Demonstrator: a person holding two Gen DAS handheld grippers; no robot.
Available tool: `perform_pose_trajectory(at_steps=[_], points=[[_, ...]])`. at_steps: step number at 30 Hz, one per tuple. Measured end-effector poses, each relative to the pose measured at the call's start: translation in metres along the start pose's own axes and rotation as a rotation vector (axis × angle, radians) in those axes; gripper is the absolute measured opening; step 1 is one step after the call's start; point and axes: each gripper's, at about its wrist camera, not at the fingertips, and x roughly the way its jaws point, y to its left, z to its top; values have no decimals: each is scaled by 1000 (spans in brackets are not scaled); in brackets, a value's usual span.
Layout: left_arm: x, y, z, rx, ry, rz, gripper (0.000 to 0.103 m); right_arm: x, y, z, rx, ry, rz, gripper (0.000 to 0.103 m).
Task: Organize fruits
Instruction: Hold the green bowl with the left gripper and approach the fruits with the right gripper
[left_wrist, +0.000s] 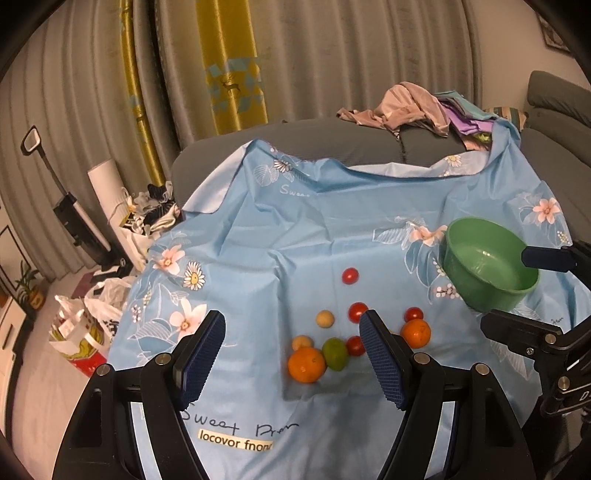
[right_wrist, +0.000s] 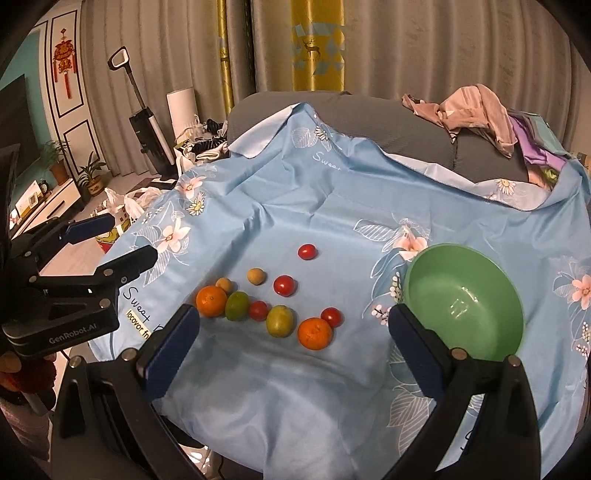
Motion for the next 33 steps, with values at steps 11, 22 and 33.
perform_pose_trajectory(at_steps=[11, 22, 33], points=[[-3, -3, 3, 1, -1, -5, 75, -2, 3, 1, -10, -1, 4, 103], [-3, -4, 3, 0, 0, -7, 75, -1, 2, 0, -11, 8, 12, 103], [-4, -5, 1, 1, 5, -8, 75, 0, 5, -1, -12, 15, 13, 103]])
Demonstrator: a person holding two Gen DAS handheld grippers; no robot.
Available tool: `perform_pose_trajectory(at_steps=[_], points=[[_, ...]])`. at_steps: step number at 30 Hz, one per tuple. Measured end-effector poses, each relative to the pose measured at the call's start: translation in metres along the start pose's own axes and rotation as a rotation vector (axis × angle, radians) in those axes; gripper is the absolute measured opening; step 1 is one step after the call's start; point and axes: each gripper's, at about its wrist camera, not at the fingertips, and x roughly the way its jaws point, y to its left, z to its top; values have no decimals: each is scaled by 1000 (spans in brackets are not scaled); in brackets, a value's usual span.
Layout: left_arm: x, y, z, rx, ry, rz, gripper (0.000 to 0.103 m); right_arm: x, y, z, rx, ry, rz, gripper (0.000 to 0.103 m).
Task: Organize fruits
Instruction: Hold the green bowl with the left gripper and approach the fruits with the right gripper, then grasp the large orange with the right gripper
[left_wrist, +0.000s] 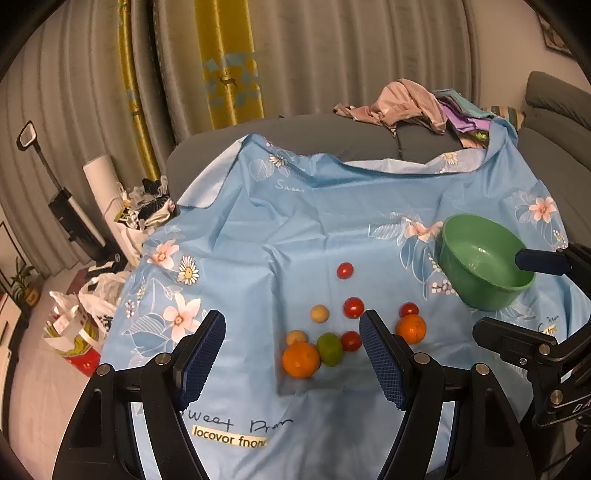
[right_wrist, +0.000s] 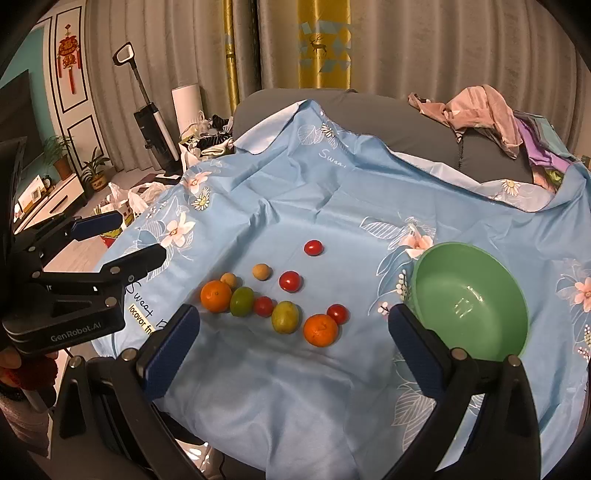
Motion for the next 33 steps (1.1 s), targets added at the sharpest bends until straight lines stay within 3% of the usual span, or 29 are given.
perform_pose_trajectory(at_steps=[15, 24, 33], points=[[1, -5, -9, -16, 36, -38, 75, 12, -6, -1, 14, 23, 4, 103], [16, 24, -8, -94, 70, -179, 75, 23, -12, -10, 23, 43, 23, 103], [43, 36, -33, -138, 151, -298, 75, 56, -18, -35, 55, 121, 93, 102]])
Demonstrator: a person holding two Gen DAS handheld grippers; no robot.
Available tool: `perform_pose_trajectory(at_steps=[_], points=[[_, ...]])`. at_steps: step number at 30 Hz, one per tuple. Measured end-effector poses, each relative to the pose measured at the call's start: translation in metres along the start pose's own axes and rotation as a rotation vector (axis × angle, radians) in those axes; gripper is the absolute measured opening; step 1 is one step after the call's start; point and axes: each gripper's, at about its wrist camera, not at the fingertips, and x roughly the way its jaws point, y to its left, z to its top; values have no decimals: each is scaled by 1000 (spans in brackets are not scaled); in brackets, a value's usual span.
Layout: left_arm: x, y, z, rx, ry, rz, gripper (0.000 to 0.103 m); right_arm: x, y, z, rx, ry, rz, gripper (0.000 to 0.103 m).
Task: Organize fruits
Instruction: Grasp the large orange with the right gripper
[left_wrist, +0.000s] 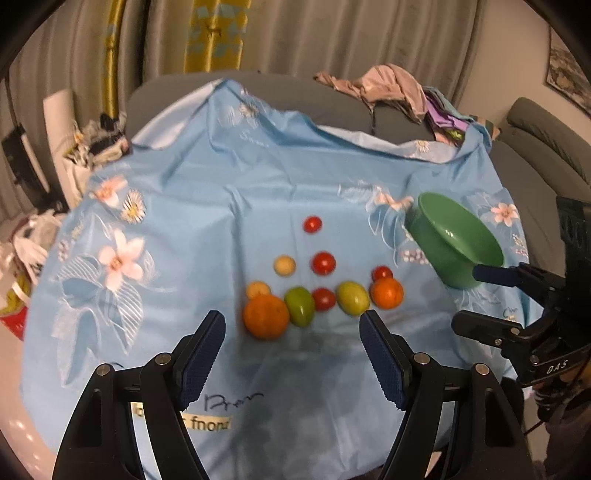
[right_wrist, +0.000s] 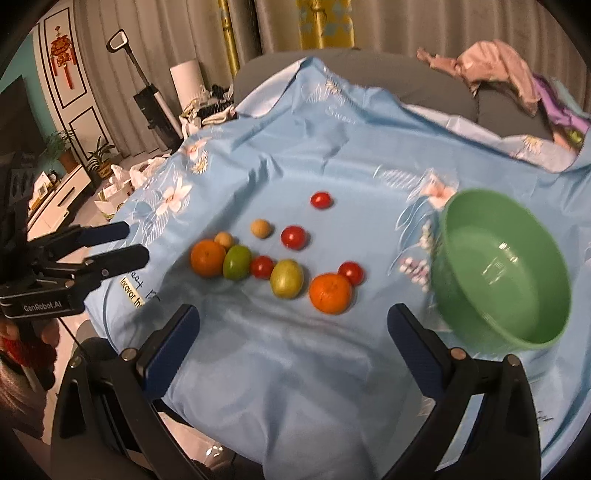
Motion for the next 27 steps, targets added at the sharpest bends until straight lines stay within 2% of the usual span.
perform_pose_trajectory(at_steps=[6, 11, 13, 16, 20, 24, 27], points=[[22, -3, -3, 9, 54, -34, 75, 26, 5, -7, 18, 49, 73, 95], [31, -4, 0, 29, 53, -57, 75, 43, 12, -8, 4, 72, 112, 82], [37, -4, 1, 39, 54, -58, 69, 49, 11, -7, 10, 80, 122, 79], [47, -1, 0, 39, 68, -48, 68, 59, 7, -6, 27, 89, 128, 76], [57, 6, -1, 56, 71, 15, 68, 65, -4, -5, 28, 66, 53, 73], [72, 12, -1, 72, 89, 51, 66, 78, -20, -5, 46, 89, -25, 72], [82, 12, 1, 100, 91, 85, 65, 89, -27, -5, 37, 106, -46, 67]])
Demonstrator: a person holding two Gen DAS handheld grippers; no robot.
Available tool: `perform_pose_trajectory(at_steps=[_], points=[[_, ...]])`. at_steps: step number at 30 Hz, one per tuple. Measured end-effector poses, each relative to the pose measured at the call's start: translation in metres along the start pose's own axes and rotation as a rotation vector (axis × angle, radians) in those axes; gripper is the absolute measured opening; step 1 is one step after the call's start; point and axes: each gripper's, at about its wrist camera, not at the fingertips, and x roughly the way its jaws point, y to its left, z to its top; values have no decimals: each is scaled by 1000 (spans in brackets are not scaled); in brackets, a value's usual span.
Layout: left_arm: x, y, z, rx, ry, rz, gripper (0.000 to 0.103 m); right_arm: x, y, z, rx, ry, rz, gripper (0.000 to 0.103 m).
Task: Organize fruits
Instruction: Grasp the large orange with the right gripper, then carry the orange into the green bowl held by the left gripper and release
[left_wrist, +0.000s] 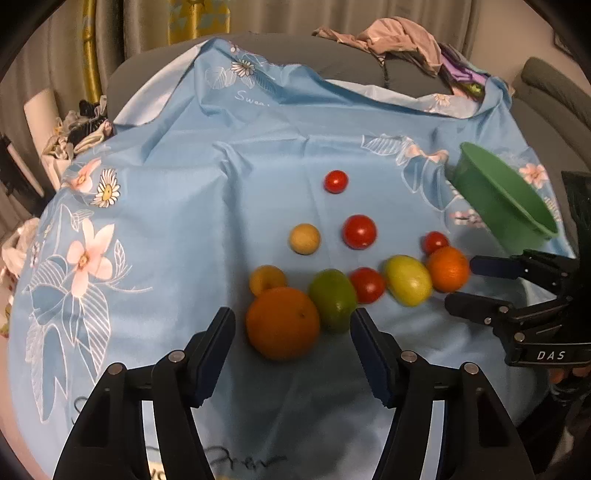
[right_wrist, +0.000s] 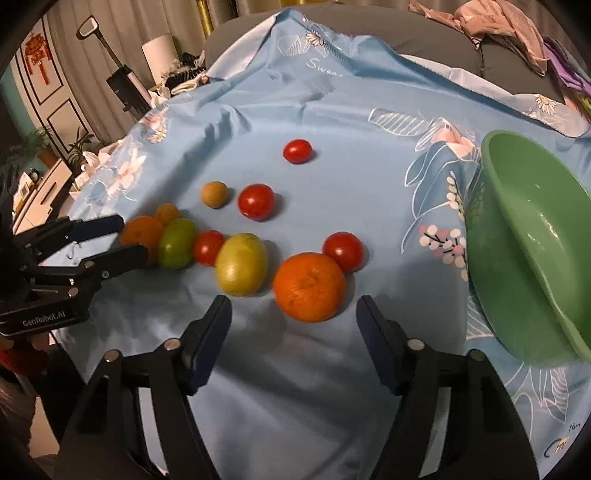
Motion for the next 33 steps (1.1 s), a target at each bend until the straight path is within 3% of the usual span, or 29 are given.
perform_pose_trajectory(at_steps=[4, 12, 16, 25, 33], points=[[5, -1, 3, 27, 4, 8, 52, 12, -6, 2, 0, 20, -13, 59], [13, -1, 2, 50, 24, -2, 48, 21, -10, 8, -8, 2, -17, 53], [13, -1, -1, 62, 24, -5, 46, 22, -9, 9, -25, -7, -11, 43], [1, -1, -1, 14, 16, -61, 44, 9, -13, 5, 24, -32, 46, 42], [-30, -22, 16, 36, -55, -142, 44, -39, -19, 4, 62, -147, 78, 42]])
